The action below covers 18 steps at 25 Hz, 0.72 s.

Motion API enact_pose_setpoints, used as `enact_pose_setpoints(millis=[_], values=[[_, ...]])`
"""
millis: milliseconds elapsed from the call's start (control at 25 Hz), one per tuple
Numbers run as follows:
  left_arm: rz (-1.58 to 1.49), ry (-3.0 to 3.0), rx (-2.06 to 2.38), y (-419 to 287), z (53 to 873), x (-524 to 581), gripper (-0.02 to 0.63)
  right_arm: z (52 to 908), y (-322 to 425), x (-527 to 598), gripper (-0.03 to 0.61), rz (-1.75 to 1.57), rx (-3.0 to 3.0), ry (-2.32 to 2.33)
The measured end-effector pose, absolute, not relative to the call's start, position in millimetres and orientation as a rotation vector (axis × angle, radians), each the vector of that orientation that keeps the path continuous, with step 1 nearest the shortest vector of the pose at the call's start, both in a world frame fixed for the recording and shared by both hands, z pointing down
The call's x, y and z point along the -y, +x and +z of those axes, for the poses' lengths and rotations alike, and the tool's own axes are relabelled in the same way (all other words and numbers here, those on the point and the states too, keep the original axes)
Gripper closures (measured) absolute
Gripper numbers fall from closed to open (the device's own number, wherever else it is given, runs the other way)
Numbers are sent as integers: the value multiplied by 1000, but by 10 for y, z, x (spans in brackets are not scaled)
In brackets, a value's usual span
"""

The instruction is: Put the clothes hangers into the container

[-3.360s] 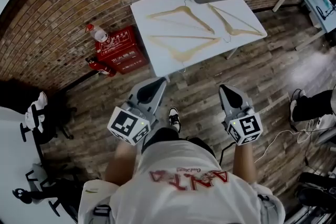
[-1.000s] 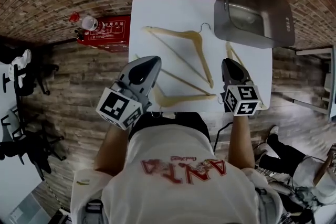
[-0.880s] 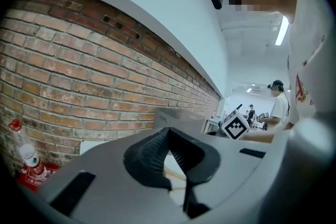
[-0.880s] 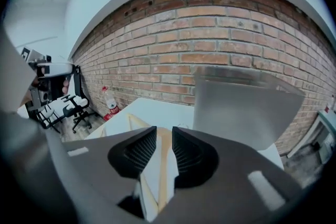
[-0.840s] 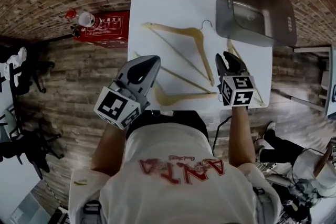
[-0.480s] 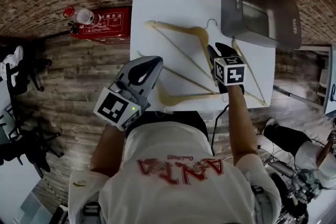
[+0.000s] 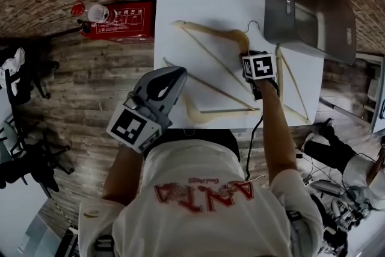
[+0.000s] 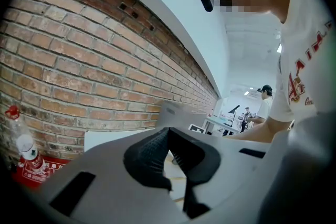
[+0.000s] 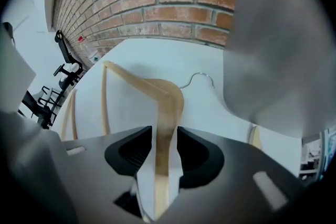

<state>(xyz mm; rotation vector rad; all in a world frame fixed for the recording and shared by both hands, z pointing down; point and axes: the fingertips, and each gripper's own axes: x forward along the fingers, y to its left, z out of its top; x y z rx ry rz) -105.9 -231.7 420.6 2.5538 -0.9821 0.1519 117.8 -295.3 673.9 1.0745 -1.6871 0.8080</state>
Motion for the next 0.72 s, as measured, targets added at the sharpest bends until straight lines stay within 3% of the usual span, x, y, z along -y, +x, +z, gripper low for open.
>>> enact_pose_setpoints(millis=[280,360,720], values=[[150,2540,973,-1144,4245,2323,604,6843,1191,2957,434,843,1624,1011],[141,2541,974,-1153,4243,2327,604,6835,1168,2956,468,813,1626,1003],[88,2583,967,-1221,4079,2328,604,6273,967,2914,482,452,1714,1083]])
